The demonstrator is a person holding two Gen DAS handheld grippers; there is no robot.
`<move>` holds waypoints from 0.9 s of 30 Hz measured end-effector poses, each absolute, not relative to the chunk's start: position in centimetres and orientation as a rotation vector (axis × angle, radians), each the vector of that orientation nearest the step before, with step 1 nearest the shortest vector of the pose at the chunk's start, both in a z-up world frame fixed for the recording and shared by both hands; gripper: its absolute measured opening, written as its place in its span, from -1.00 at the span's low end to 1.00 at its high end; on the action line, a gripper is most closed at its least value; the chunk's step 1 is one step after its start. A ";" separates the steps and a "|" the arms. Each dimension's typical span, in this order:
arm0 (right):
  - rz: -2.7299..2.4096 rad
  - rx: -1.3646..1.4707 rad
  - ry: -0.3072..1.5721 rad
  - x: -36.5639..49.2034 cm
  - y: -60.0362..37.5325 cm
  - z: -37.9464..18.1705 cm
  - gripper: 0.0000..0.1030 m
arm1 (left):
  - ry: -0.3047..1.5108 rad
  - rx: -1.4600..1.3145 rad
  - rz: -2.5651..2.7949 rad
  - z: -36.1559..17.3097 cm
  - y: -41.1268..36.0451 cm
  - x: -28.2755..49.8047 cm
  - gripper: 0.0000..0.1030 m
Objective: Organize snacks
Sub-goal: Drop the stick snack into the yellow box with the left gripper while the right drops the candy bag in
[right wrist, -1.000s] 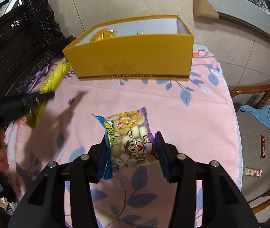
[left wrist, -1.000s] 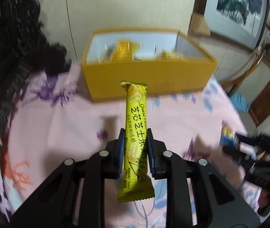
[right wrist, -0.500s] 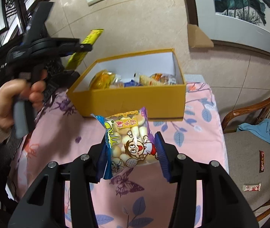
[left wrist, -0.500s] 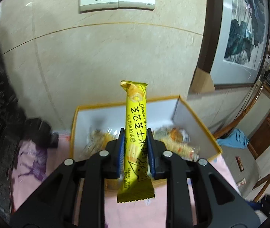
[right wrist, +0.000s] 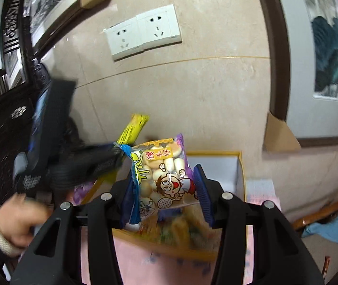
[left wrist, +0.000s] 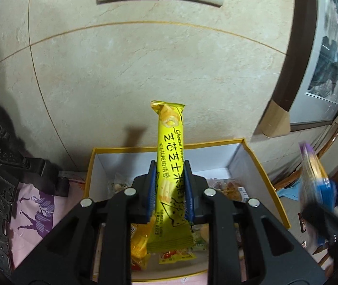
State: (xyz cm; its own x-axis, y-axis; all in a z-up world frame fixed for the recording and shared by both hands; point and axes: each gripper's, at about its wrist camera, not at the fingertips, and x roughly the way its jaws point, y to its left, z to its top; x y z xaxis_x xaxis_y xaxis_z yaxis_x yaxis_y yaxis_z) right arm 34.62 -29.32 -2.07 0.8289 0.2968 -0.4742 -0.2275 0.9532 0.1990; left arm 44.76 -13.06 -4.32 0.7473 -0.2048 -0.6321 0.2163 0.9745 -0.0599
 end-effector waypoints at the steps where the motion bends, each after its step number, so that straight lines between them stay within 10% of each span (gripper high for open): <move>1: 0.276 0.152 0.538 35.4 -29.6 -2.4 -0.08 | 0.697 0.015 -0.227 -4.6 -13.0 44.9 -0.58; 15: 0.231 0.204 0.619 38.2 -29.6 -4.2 -0.08 | 0.830 0.027 -0.179 -8.6 -12.7 45.9 -0.55; 19: 0.232 0.200 0.614 38.1 -29.6 -4.0 -0.08 | 0.826 0.017 -0.144 -8.2 -12.2 45.7 0.37; 27: 0.233 0.193 0.614 38.1 -29.3 -3.8 -0.08 | 0.813 0.040 -0.133 -7.5 -12.1 44.9 0.37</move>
State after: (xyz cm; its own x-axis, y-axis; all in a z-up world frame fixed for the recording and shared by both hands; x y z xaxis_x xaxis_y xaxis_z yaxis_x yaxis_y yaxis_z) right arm 38.05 -29.31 -3.78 0.7926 0.2723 -0.5455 -0.1582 0.9559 0.2474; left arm 44.94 -12.08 -7.52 0.6792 -0.1030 -0.7267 0.1334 0.9909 -0.0158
